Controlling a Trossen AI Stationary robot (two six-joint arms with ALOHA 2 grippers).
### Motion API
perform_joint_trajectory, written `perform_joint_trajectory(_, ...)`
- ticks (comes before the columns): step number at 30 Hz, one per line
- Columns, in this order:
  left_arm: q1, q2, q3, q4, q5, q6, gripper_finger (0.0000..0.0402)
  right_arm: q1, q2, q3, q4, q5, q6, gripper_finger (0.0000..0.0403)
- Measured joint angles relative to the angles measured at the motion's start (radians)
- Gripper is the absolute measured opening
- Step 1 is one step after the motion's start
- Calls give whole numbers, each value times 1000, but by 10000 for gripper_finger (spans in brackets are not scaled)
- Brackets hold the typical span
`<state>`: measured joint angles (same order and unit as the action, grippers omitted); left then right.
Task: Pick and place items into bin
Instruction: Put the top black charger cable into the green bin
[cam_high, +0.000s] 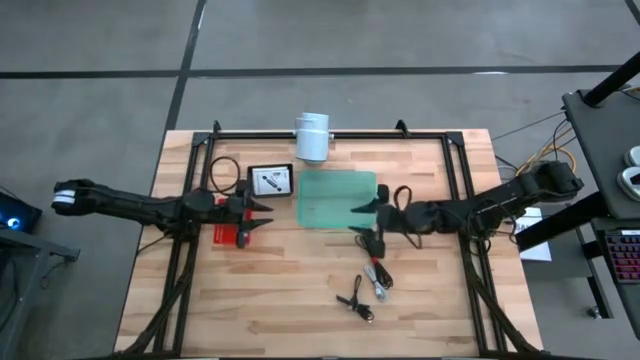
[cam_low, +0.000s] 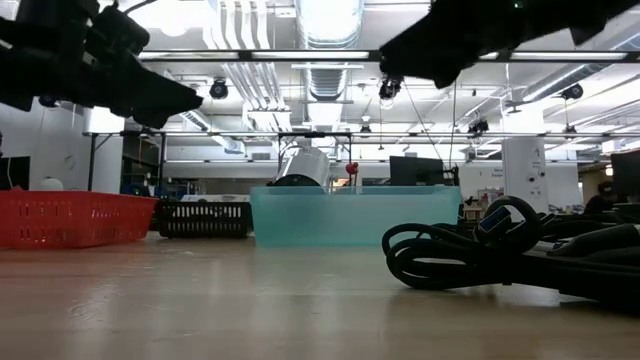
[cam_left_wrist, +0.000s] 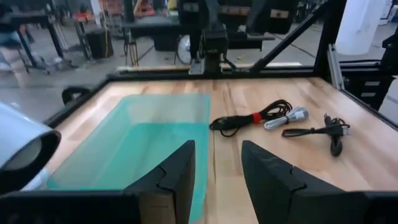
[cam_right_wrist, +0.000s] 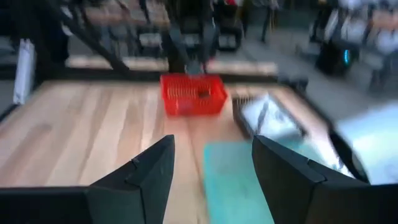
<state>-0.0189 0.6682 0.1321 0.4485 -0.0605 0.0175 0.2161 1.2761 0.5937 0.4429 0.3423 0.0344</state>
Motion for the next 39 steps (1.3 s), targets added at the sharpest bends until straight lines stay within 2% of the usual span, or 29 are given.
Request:
perform_joint_trajectory(4,0,-22,-17,38,0,64,115,3,2,135,-321,-1,175,201)
perform_joint_trajectory(8,0,-39,-17,57,0,78,115,1,3,261,-675,13,460,201)
perform_joint_trajectory(14,0,-51,-17,82,0,78,115,16,3,317,-1008,17,831,201)
perform_joint_trajectory(18,1,-42,-19,100,0,79,115,31,3,279,-1035,3,960,201)
perform_joint_trajectory(25,1,-14,-21,115,0,102,115,50,48,183,-976,-30,1093,201)
perform_joint_trajectory(31,1,1,-20,118,0,102,115,63,186,190,-912,-57,1094,201)
perform_joint_trajectory(39,1,11,-19,131,-1,102,115,63,338,248,-909,-91,1088,201)
